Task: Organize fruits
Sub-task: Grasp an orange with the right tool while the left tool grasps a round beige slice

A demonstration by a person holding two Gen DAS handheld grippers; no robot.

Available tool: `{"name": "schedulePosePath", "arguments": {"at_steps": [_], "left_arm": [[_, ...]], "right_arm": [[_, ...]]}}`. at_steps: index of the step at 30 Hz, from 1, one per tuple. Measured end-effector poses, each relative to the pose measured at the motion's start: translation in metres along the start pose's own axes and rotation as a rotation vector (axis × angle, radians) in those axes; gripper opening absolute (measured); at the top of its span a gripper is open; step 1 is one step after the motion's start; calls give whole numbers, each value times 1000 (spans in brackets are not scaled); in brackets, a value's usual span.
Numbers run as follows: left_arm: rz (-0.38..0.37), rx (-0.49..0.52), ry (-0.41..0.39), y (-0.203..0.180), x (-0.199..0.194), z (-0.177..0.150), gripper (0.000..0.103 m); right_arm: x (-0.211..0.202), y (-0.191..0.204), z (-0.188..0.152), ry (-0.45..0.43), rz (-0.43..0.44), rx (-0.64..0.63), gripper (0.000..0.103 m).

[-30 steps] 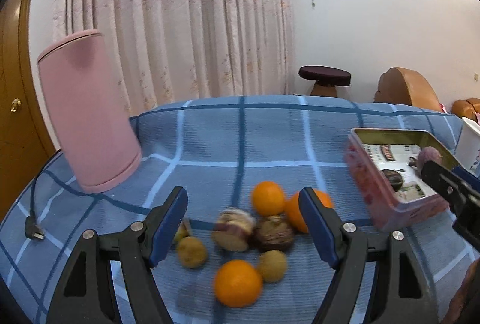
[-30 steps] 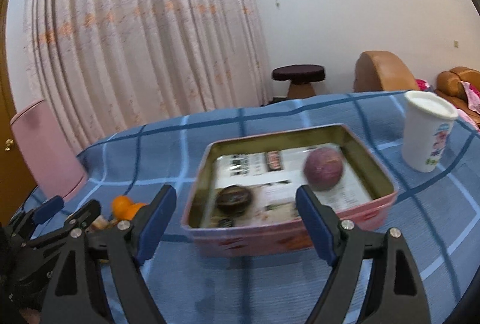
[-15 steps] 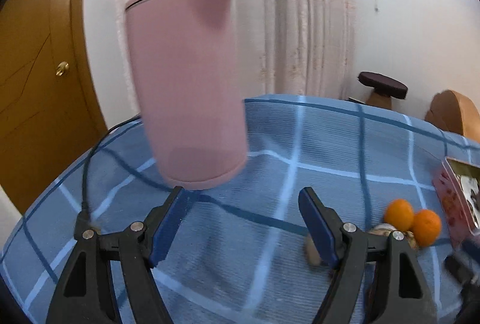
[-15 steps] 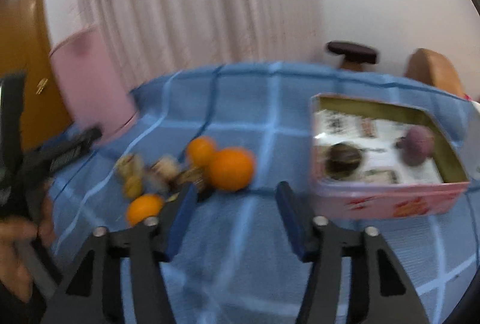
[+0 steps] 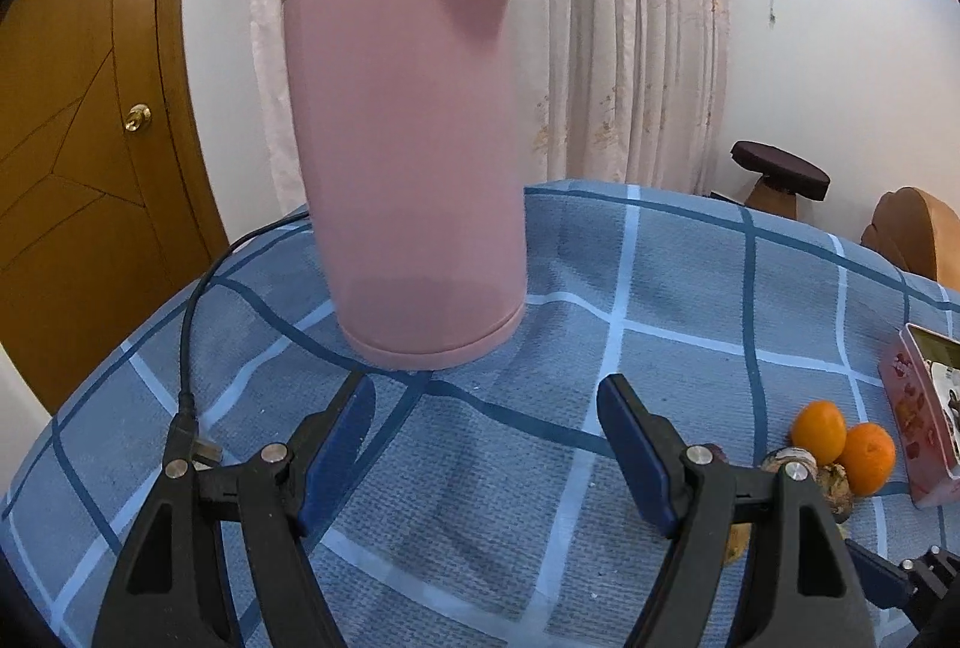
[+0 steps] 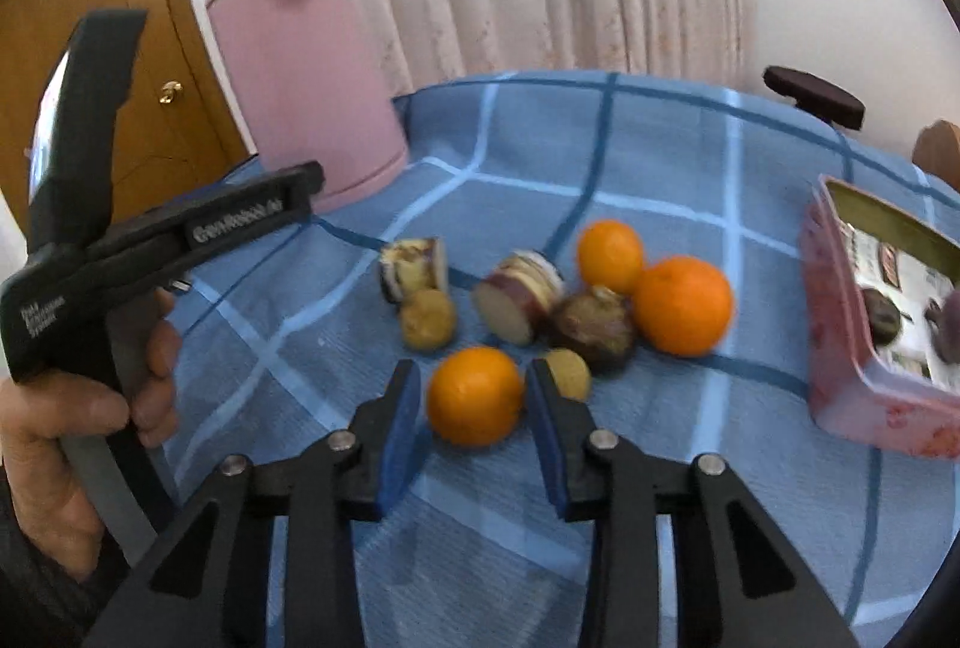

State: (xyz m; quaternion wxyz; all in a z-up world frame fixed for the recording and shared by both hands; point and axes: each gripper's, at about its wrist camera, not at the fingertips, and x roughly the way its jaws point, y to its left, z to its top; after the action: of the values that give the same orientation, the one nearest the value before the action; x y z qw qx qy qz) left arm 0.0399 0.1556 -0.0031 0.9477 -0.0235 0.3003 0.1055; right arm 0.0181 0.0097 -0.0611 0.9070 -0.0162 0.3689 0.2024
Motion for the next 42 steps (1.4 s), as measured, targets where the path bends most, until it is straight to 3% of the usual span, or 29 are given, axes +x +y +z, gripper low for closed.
{"name": "schedulePosePath", "arguments": {"at_steps": [5, 9, 12, 14, 16, 23, 27, 30, 34, 42], "left_arm": [[14, 4, 10, 0, 4, 0, 78], [4, 11, 22, -3, 7, -1, 78], [-9, 3, 37, -3, 10, -2, 78], [-2, -5, 41, -1, 12, -2, 78], [1, -14, 45, 0, 13, -2, 78], [-4, -13, 39, 0, 11, -2, 78], [-28, -17, 29, -1, 8, -2, 78], [-104, -19, 44, -7, 8, -3, 78], [-222, -14, 94, -24, 16, -5, 78], [-229, 11, 184, -61, 38, -9, 78]], "right_arm": [[10, 12, 5, 17, -40, -57, 42], [13, 22, 5, 36, -30, -126, 59], [16, 31, 3, 46, -71, -172, 61], [15, 31, 2, 46, -80, -180, 58], [13, 27, 2, 42, -121, -190, 37], [1, 0, -1, 31, 8, -97, 36], [-18, -12, 1, -47, 36, -30, 36], [-37, -18, 4, -132, 14, -5, 36], [-56, -27, 9, -224, -102, 7, 36], [-73, -61, 12, -275, -148, 79, 36]]}}
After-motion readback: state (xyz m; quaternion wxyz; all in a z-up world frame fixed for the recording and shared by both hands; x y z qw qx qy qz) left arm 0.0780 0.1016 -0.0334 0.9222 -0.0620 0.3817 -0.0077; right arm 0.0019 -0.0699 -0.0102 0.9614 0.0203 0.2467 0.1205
